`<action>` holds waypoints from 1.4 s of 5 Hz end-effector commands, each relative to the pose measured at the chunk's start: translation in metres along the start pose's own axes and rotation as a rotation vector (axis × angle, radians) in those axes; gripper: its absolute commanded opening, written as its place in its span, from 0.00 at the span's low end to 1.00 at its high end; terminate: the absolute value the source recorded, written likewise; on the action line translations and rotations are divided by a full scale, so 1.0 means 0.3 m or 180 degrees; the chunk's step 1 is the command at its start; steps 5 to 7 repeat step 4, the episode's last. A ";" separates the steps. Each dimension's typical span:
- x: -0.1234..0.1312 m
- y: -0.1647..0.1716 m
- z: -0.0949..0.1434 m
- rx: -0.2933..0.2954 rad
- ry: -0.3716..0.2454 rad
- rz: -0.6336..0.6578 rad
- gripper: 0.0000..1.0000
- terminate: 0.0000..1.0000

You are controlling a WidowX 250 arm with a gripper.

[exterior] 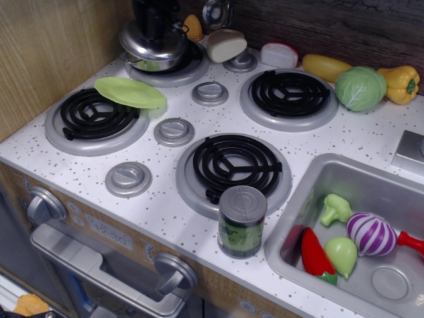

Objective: Put lid on pot or pan

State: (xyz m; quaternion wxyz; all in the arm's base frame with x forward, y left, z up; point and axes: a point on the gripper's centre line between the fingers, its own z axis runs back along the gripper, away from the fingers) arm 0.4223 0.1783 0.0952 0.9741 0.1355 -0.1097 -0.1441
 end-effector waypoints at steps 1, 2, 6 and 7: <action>0.038 0.135 0.075 0.0248 -0.0341 -0.0071 0.00 0.00; 0.053 0.168 0.033 0.0167 -0.0476 -0.0170 0.00 0.00; 0.070 0.185 0.006 0.0103 -0.0608 -0.0259 1.00 1.00; 0.070 0.185 0.006 0.0103 -0.0608 -0.0259 1.00 1.00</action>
